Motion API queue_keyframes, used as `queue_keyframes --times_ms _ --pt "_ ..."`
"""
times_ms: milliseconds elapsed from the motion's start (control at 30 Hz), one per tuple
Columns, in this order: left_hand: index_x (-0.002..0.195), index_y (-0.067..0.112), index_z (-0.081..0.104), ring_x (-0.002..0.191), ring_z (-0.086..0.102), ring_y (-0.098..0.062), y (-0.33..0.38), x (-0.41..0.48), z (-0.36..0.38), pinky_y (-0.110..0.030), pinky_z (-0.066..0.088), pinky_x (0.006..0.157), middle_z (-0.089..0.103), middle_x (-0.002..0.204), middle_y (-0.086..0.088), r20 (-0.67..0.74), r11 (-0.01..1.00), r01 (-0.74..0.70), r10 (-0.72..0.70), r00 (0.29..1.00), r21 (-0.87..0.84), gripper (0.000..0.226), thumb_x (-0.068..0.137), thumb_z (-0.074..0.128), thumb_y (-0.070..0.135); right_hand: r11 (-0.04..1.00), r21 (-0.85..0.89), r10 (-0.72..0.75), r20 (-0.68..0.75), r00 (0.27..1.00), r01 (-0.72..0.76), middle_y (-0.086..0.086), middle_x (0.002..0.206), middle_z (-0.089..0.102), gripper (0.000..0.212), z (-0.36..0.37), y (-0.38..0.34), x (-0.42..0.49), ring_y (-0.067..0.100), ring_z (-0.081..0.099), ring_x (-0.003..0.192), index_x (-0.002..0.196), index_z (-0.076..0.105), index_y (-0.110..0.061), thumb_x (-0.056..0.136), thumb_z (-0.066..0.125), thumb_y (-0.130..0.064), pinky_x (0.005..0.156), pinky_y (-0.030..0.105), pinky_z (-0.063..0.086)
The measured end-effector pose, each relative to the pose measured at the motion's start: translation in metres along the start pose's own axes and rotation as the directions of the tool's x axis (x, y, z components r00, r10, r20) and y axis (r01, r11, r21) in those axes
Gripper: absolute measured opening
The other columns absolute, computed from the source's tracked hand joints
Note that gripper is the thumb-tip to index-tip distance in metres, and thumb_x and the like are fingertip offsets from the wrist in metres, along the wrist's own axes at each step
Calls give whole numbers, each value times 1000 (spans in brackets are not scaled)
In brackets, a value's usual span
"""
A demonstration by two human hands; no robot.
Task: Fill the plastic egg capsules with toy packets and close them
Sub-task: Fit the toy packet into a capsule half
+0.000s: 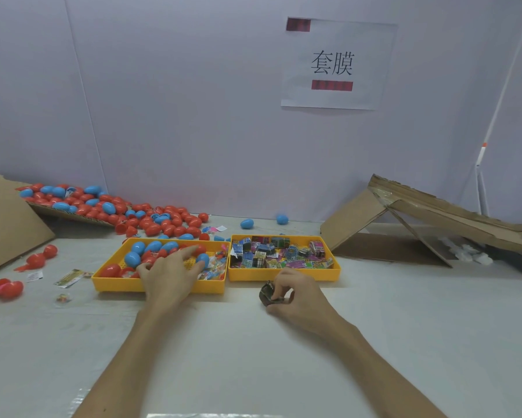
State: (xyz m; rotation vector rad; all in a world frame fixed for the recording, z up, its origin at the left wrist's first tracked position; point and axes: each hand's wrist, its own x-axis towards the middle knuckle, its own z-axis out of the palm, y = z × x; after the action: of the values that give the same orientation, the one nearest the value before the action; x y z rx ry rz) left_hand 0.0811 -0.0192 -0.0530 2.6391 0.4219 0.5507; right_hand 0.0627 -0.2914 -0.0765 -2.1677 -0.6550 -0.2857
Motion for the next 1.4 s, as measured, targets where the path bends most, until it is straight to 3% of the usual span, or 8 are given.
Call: queue_keyframes --times_ms 167,533,667,767,900,1033,1133,1400 --pt "137 43 57 115 59 -15 10 -7 3 -46 24 114 73 115 7 83 994 -107 104 991 26 34 105 46 45 998 49 23 70 997 -27 -9 98 61 27 0 -6 -2 5 60 81 83 72 -36 74 83 -13 63 12 47" --pt "112 22 57 90 62 -20 10 -14 4 -46 53 88 64 108 0 -149 914 -168 121 981 -368 33 87 77 16 998 39 53 29 998 -54 -12 95 68 16 2 -5 -2 7 65 84 93 79 -25 85 74 -12 66 16 48" --pt "125 12 55 92 54 -20 27 -25 -3 -25 54 74 49 114 -8 -399 782 -421 242 884 -459 48 82 73 -2 999 33 37 12 999 -37 -12 95 70 16 2 -7 0 7 64 83 95 79 -23 89 70 -11 68 14 46" --pt "106 10 62 83 48 -12 42 -42 -4 -11 45 64 45 105 -2 -461 671 -594 398 793 -443 27 81 58 -1 998 35 53 14 998 -54 -11 95 70 18 2 -6 -1 6 63 83 94 79 -23 91 67 -10 67 13 44" --pt "81 15 60 78 50 -7 52 -58 4 -29 43 62 49 85 7 -159 595 -653 670 725 -470 10 79 52 10 999 4 34 17 999 -35 -16 93 69 19 1 -7 0 7 64 85 95 78 -23 91 65 -10 70 16 48" --pt "117 28 59 78 59 -9 51 -56 13 -39 52 74 57 78 10 226 671 -584 723 653 -457 27 91 65 23 1000 8 5 -7 1000 -5 -17 89 68 20 -1 -8 0 3 63 86 95 76 -13 91 61 -1 72 11 45" --pt "133 39 52 78 59 -7 43 -49 17 -36 53 75 59 82 12 276 733 -589 677 683 -340 43 93 67 34 1000 9 19 -12 1000 -19 -8 92 70 21 -1 -7 1 6 62 87 97 75 -11 92 59 1 74 12 44" --pt "104 44 67 81 57 -4 38 -41 25 -30 49 67 61 84 14 314 804 -526 593 742 -276 22 86 72 56 999 -17 34 24 999 -34 -13 90 66 23 -1 -6 1 7 61 84 88 75 -21 90 59 -5 73 15 46"
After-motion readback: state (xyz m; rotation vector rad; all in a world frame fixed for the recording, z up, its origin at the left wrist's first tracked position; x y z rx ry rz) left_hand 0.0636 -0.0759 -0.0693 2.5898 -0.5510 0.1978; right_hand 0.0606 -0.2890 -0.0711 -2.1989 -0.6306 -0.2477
